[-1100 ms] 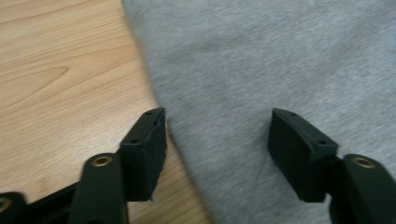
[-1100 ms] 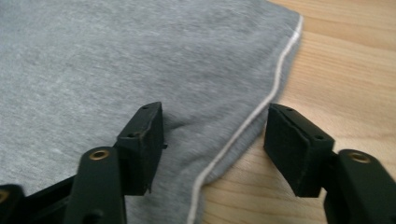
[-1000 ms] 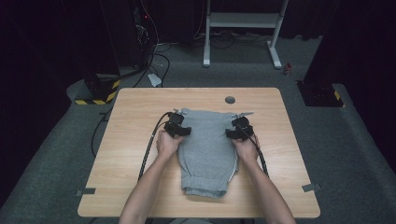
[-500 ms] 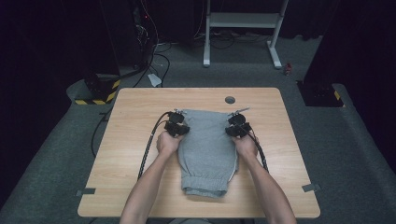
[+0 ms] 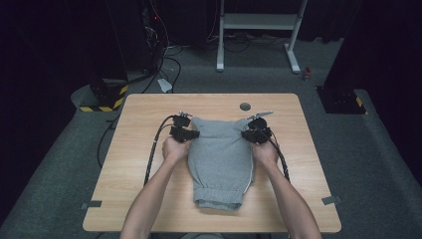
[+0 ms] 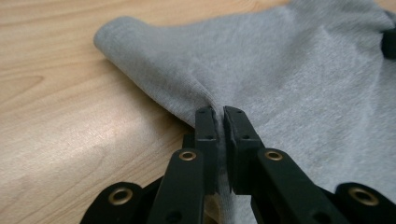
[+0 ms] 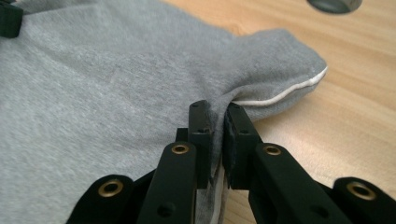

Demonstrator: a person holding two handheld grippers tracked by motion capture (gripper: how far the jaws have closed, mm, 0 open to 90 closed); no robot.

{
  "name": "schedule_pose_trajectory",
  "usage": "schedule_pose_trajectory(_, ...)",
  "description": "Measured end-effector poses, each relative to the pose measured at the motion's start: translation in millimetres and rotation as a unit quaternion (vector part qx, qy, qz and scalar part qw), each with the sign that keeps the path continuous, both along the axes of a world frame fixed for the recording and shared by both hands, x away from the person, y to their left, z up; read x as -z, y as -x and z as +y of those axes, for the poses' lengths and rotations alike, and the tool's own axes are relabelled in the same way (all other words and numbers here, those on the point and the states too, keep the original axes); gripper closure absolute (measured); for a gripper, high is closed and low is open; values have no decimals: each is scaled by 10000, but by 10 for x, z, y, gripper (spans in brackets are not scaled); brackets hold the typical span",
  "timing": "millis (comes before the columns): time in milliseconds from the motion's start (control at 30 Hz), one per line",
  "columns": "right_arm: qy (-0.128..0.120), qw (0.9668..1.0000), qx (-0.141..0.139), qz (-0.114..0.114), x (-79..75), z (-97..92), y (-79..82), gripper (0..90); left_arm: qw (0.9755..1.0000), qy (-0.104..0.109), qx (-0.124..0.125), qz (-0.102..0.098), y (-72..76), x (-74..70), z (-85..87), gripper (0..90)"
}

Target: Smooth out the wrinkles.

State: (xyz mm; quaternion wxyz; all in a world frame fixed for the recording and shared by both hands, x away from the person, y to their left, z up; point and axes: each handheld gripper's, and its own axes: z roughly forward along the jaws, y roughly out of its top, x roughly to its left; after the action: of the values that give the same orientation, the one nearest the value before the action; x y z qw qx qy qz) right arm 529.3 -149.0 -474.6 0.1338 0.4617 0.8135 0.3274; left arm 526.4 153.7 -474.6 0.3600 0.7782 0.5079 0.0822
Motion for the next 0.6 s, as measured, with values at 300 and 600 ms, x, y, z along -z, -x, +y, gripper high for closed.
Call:
schedule_pose_trajectory(300,-34,9998,-26,-194,-206,-53,3,831,9995,267,17,-192,24,-197,41,847)
schedule_pose_trajectory(600,28,9989,-41,-464,-525,45,-137,832,9979,489,-212,-367,-84,-411,142,848)
